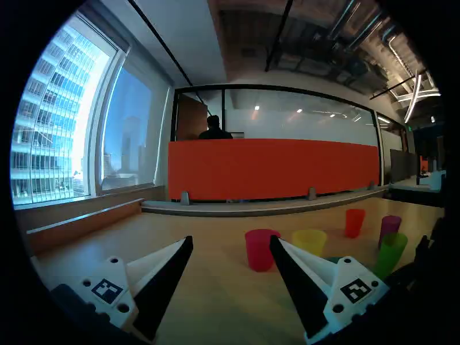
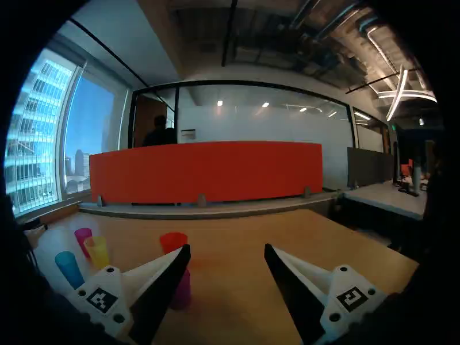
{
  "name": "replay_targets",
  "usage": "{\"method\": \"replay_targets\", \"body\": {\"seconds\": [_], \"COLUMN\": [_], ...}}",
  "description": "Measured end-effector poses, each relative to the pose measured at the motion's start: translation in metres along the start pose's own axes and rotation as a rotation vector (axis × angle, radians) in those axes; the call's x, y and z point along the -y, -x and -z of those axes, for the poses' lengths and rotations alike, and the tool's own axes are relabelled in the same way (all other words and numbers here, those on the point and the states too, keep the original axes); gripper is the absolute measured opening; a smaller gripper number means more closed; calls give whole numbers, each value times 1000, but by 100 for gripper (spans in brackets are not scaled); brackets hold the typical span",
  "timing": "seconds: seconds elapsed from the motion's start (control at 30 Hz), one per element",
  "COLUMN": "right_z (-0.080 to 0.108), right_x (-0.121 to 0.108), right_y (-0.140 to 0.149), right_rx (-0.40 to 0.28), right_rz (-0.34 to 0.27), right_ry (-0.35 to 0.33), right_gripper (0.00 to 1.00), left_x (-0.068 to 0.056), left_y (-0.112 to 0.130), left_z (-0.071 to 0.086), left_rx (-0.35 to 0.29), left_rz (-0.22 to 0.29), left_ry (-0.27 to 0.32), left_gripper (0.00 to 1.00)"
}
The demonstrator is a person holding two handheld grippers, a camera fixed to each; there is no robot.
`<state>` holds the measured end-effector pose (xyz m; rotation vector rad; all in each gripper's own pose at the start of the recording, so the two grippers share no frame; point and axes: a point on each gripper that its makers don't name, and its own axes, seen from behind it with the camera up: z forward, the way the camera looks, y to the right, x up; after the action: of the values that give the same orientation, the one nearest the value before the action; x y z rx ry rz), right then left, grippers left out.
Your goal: Pour water
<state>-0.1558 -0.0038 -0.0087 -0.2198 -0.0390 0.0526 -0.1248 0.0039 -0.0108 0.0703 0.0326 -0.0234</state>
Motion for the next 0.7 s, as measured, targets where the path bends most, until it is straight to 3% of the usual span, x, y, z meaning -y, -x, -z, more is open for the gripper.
{"method": "replay_targets", "body": {"seconds": [0.7], "right_z": [0], "right_x": [4], "right_y": [-2], "right_rx": [-20], "right_rz": [-19], "right_ry": [-20], "right_gripper": [100], "left_x": [-1], "left_y": [8], "left_z": [-3], "left_rx": [24], "left_rz": [2], "left_ry": [3], "left_gripper": [99]}}
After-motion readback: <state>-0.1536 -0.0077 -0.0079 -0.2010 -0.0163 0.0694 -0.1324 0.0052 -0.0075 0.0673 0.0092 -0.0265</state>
